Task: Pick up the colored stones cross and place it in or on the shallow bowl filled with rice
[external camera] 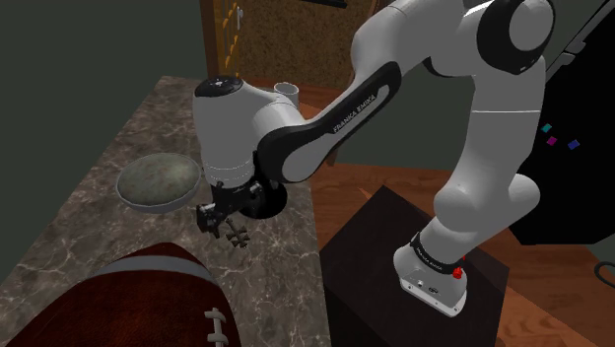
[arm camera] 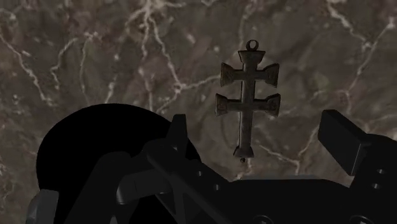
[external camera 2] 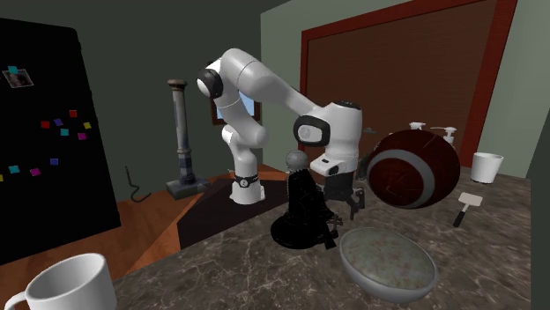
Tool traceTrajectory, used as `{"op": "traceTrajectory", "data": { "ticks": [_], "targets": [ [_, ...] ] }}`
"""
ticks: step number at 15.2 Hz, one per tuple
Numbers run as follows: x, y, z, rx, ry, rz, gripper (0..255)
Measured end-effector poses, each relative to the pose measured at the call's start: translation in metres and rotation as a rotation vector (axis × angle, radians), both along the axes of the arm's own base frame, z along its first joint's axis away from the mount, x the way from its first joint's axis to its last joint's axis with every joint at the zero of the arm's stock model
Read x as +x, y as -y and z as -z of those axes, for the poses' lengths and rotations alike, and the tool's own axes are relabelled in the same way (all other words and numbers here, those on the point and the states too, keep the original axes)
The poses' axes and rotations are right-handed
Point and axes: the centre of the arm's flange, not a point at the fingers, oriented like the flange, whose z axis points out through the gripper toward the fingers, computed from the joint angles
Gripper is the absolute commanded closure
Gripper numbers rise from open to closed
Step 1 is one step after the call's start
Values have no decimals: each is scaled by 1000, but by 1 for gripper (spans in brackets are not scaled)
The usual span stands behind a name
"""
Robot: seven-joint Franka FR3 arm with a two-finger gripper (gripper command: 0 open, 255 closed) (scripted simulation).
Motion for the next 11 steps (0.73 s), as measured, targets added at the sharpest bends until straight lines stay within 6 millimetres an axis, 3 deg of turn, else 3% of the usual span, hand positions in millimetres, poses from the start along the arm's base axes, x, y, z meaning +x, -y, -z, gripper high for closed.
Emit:
{"op": "traceTrajectory", "data": {
  "ticks": [4, 10, 11],
  "targets": [
    [-2, 1, 21, 3, -1, 1, 0],
    [-2, 0, 24, 3, -1, 1, 0],
    [-2, 0, 24, 3, -1, 1, 255]
  ]
}}
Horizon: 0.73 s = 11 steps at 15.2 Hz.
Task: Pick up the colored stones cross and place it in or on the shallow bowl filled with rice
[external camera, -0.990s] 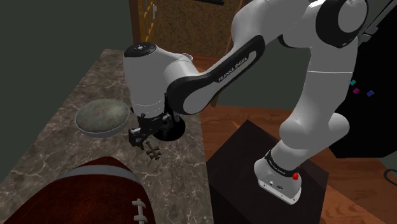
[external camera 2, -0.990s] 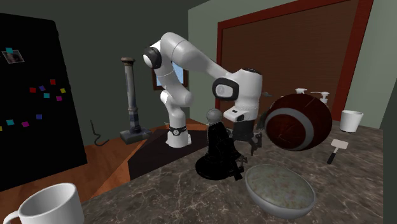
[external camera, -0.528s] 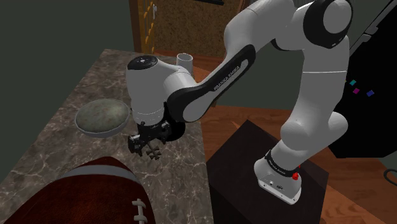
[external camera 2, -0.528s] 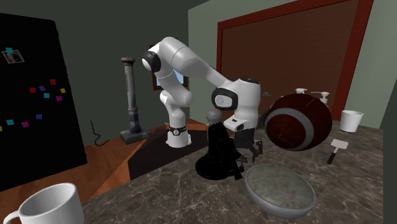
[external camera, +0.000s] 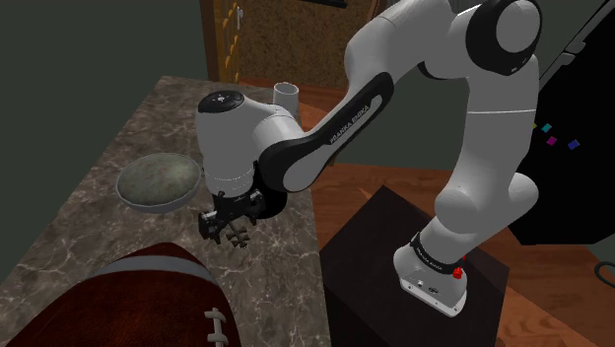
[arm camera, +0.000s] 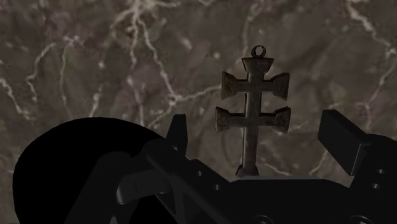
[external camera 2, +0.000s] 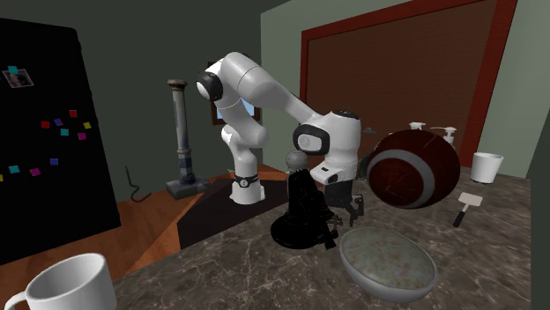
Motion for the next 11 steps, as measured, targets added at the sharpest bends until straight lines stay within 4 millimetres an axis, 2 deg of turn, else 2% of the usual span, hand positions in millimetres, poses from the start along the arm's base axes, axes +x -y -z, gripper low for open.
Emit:
{"op": "traceTrajectory", "data": {
  "ticks": [11],
  "targets": [
    [1, 0, -5, -1, 5, 2, 255]
  ]
}}
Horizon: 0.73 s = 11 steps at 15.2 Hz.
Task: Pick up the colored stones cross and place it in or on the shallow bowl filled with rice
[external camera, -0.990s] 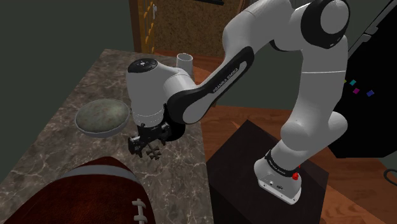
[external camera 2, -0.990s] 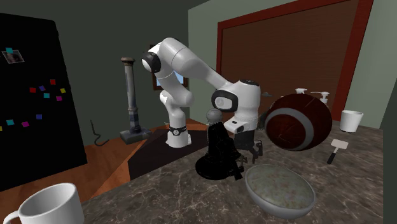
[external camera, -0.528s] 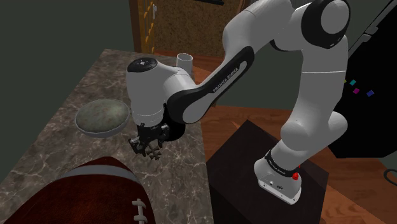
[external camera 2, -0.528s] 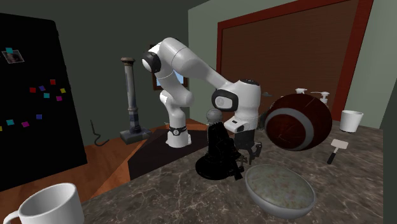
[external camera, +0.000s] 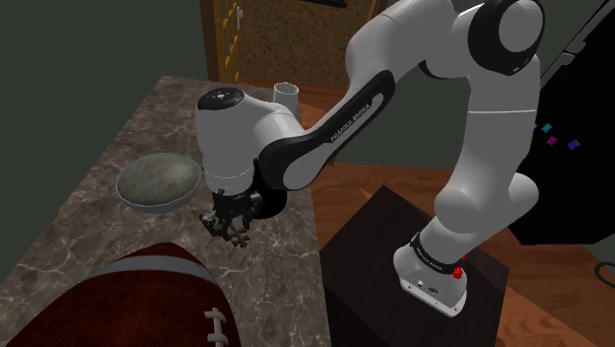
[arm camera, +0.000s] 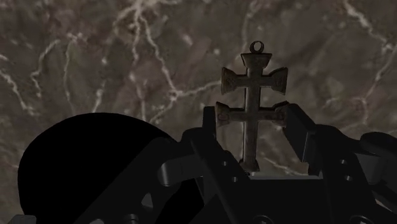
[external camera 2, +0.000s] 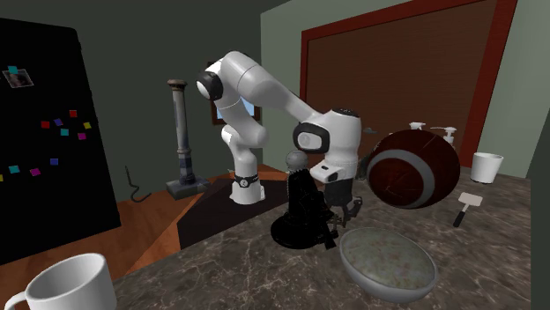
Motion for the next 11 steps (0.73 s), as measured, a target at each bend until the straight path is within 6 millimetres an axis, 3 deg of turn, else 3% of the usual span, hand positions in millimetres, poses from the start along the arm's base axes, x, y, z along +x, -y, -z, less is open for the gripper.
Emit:
{"op": "traceTrajectory", "data": {
  "ticks": [11],
  "targets": [
    [-1, -2, -53, 2, -4, -2, 255]
  ]
}}
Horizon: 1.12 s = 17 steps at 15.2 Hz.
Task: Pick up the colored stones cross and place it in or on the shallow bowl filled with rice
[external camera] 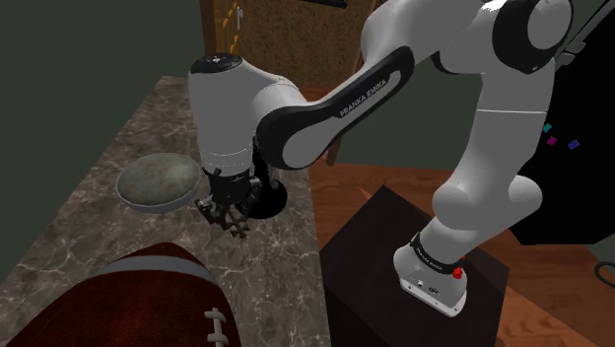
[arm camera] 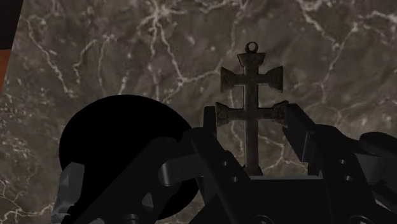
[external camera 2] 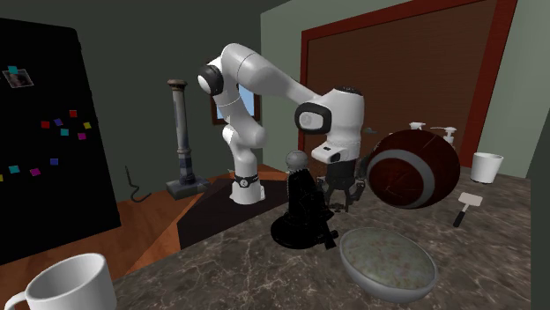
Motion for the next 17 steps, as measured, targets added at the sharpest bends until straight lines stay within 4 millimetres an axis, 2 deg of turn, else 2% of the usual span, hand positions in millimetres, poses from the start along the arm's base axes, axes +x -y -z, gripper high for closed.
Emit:
{"op": "traceTrajectory", "data": {
  "ticks": [17],
  "targets": [
    [0, 3, -90, 0, 0, 0, 255]
  ]
}}
